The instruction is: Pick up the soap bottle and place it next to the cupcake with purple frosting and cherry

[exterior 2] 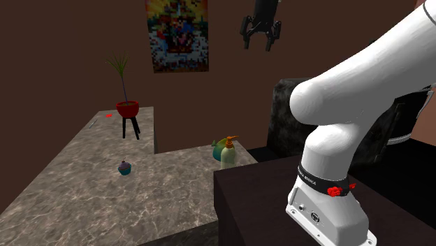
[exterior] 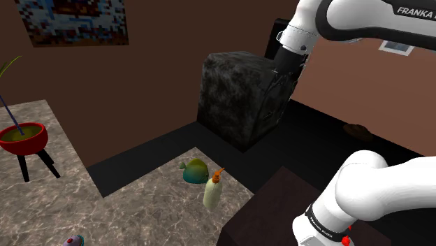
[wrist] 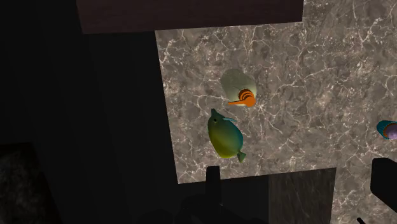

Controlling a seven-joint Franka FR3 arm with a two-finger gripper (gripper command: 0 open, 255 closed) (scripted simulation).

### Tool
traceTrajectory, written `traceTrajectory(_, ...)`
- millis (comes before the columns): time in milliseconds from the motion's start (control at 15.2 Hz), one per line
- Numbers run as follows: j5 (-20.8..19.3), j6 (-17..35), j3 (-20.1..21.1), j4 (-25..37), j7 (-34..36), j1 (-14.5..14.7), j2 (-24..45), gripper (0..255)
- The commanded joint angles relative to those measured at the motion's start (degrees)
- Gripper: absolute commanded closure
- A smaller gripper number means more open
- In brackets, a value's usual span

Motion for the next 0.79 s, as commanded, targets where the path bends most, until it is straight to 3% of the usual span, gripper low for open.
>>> traceTrajectory(0, 0.0, 0.0, 0.0, 0.0, 0.0, 0.0, 0.0, 0)
traceTrajectory(726, 2.1, 20.1, 2.2, -13.8, -0.5, 1.0, 9.1, 0)
